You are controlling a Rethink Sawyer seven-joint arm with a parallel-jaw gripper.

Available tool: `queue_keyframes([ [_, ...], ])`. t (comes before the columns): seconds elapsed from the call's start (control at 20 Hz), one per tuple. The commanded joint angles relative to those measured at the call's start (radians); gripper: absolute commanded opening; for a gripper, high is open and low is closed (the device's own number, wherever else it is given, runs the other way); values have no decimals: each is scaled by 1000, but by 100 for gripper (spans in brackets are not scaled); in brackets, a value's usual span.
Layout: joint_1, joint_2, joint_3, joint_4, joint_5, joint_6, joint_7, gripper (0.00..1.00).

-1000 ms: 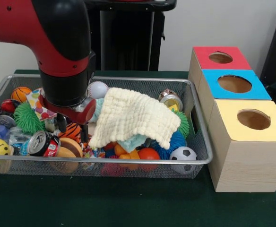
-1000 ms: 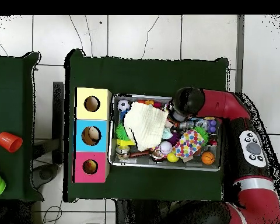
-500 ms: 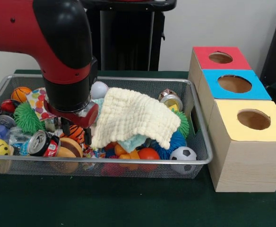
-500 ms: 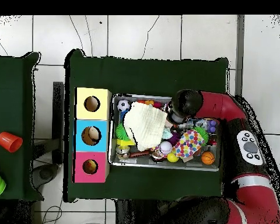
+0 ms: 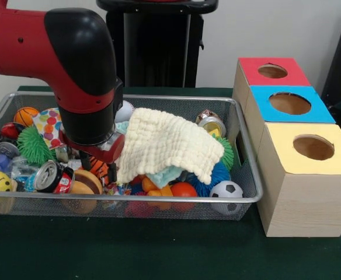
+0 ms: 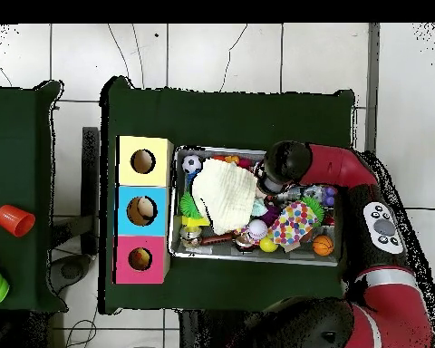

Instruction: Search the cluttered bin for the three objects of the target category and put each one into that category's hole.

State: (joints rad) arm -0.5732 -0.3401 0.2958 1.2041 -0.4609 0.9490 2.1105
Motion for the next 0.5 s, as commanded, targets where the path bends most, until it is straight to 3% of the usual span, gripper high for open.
queue_keyframes([
  [0.05,-3,50,89,12,-3,12,-213,100],
  [0.3,2,48,84,12,-4,19,-205,100],
  [0.35,0,47,84,18,-3,15,-204,0],
  [0.5,2,46,83,17,-3,22,-205,0],
])
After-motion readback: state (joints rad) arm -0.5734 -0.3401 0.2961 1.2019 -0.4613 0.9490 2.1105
